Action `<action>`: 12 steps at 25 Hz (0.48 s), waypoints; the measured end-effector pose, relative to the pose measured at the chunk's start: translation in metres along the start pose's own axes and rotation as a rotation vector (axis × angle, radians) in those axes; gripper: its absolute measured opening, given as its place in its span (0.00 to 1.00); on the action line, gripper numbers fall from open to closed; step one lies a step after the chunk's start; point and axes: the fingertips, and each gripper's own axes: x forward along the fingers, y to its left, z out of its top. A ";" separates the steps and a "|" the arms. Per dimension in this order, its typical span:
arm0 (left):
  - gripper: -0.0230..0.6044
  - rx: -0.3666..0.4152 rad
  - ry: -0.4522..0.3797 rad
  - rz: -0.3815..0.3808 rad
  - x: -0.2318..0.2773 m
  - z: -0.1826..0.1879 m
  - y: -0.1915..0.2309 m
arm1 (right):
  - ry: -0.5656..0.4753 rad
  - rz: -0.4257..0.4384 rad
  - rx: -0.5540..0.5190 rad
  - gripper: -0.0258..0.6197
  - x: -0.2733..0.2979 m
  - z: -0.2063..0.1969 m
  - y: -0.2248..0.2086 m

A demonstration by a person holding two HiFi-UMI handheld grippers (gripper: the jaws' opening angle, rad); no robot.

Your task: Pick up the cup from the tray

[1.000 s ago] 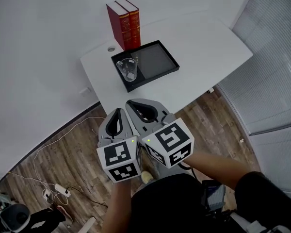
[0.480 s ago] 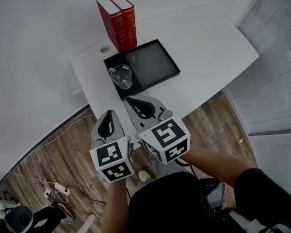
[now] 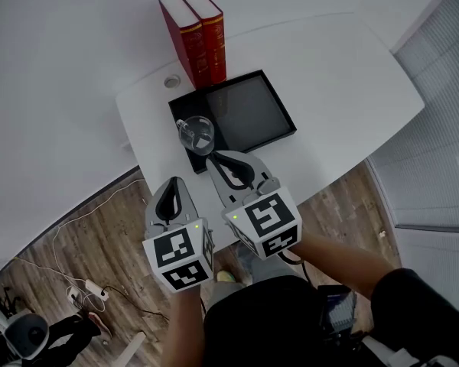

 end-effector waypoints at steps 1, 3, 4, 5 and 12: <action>0.04 -0.001 0.002 0.007 0.003 0.000 0.000 | 0.004 0.006 0.000 0.07 0.002 -0.002 -0.003; 0.04 0.000 0.006 0.020 0.008 0.001 0.000 | 0.013 0.023 0.004 0.11 0.007 -0.006 -0.008; 0.04 0.002 0.009 0.026 0.011 0.001 0.000 | 0.016 0.033 0.008 0.13 0.009 -0.008 -0.011; 0.04 0.002 0.011 0.032 0.014 0.002 0.000 | 0.017 0.041 0.011 0.15 0.011 -0.009 -0.013; 0.04 0.008 0.023 0.064 0.023 0.002 -0.002 | 0.029 0.074 0.020 0.20 0.020 -0.013 -0.025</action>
